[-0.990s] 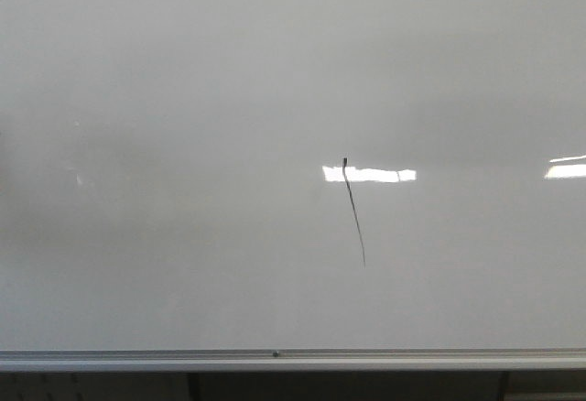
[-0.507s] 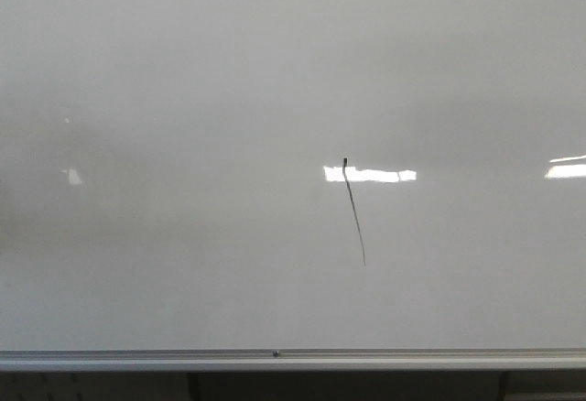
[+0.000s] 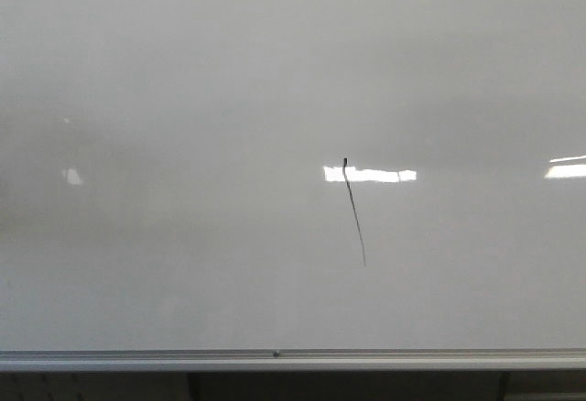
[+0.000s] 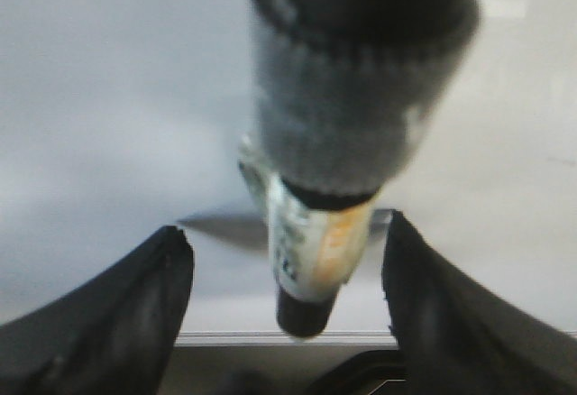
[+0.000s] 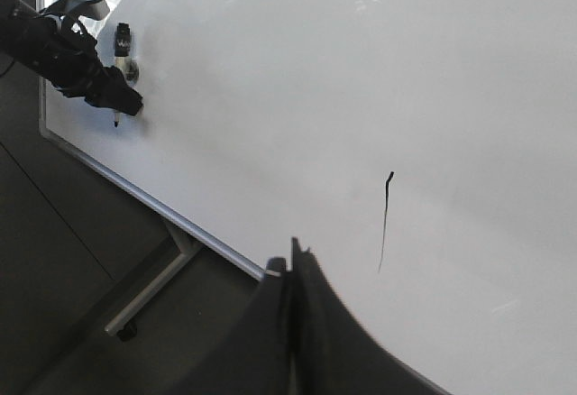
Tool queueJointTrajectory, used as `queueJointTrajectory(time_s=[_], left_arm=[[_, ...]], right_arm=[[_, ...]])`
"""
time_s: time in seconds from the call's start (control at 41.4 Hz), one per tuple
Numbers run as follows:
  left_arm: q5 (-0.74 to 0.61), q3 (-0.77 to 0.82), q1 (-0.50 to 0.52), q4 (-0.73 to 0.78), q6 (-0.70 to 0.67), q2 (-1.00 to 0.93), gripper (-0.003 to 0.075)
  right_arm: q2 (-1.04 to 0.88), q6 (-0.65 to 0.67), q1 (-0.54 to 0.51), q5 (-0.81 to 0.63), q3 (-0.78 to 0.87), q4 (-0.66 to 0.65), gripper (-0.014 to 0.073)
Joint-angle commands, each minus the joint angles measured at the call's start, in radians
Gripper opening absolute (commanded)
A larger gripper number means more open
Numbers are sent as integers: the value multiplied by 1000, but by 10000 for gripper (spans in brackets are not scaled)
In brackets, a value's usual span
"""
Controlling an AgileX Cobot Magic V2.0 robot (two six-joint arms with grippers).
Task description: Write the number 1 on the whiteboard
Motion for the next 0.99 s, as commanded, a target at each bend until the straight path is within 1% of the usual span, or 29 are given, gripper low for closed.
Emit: queueJointTrajectory(time_s=[0.0,0.097,0.217,0.314,0.386,0.434,0.459,0.531,0.603,0.676,0.7,0.821,0.965], left_arm=[[13,-28,2,31,-5,-68,478],[107,-28,2,97,-17,-118,477],[224,-28,2,181,-104,-215,477],[296,-28,2,198,-111,-305,477],[325,-28,0,198,-111,-377,459],[338,-28,-5,193,-111,-422,425],[345,-28,-12,193,-111,-439,388],[364,-28,-32,191,-111,-491,265],[380,-28,-57,191,-111,-534,116],[382,-28,-79,191,-109,-568,-1],[379,-26,-86,191,-109,-577,-20],[319,1,-122,191,-109,-649,-20],[195,101,-152,184,-109,-776,-20]], right_arm=[[-4,-1,-5,-51,-27,37,-60],[-4,-1,-5,-60,-27,37,-60],[-4,-1,-5,-65,-27,37,-60],[-4,-1,-5,-68,-27,37,-60],[-4,-1,-5,-71,-27,37,-60],[-4,-1,-5,-75,-27,37,-60],[-4,-1,-5,-79,-27,37,-60],[-4,-1,-5,-90,-27,37,-60],[-4,-1,-5,-115,-27,37,-60],[-4,0,-5,-149,-25,37,-60],[-4,0,-5,-161,-24,37,-60],[-4,11,-5,-232,-9,39,-60],[-4,16,-5,-287,35,46,-60]])
